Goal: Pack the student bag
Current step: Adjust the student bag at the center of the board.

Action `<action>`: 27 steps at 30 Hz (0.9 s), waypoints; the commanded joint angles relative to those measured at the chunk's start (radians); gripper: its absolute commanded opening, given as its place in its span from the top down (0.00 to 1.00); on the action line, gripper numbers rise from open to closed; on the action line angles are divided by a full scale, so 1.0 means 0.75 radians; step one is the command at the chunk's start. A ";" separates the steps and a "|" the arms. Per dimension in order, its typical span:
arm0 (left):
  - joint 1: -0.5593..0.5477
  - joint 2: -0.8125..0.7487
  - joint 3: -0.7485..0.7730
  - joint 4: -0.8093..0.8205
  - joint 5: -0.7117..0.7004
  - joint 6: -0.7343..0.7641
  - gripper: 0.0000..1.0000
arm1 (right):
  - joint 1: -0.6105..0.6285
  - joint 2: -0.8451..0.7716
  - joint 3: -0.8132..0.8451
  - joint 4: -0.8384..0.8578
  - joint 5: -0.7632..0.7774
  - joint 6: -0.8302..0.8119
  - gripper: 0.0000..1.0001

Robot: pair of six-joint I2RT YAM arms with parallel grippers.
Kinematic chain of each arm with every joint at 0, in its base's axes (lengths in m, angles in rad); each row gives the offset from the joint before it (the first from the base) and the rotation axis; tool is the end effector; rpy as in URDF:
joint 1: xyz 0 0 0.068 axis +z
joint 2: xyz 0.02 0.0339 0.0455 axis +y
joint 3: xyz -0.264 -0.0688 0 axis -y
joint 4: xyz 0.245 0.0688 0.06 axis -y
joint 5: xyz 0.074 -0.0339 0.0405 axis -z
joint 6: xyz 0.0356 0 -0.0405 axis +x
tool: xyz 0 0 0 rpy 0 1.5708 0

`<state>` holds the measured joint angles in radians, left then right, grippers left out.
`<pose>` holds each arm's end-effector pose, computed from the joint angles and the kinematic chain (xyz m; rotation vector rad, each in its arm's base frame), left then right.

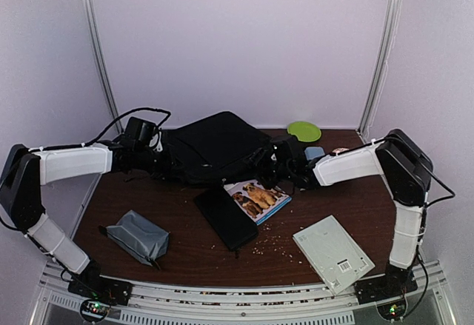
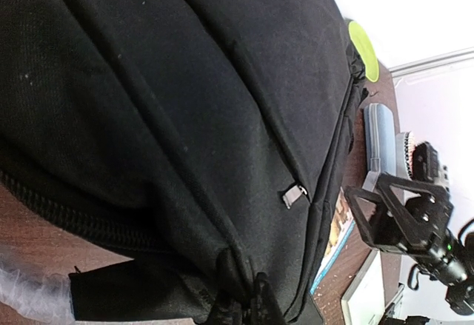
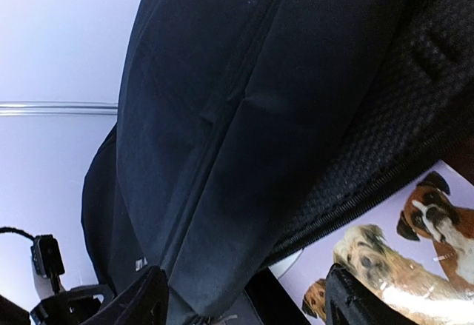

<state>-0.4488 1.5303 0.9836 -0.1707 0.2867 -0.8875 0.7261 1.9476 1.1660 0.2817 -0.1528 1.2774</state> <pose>0.2941 -0.1528 0.2301 -0.3784 2.4408 -0.9734 0.3173 0.2890 0.1766 0.5422 2.3129 1.2839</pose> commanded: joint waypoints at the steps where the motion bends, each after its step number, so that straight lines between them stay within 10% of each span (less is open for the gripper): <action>1: -0.020 -0.086 -0.016 0.060 0.083 0.030 1.00 | -0.017 0.098 0.138 0.043 0.001 0.084 0.28; 10: -0.023 -0.101 -0.016 0.050 0.098 0.039 1.00 | -0.029 0.245 0.241 0.019 -0.048 0.135 0.37; 27: -0.050 -0.104 -0.011 0.048 0.081 0.044 1.00 | -0.001 0.168 0.305 0.102 -0.170 0.091 1.00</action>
<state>-0.4541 1.5009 0.9726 -0.1585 0.2718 -0.8845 0.7071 2.1395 1.3724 0.2974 -0.2367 1.3701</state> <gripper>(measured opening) 0.006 0.054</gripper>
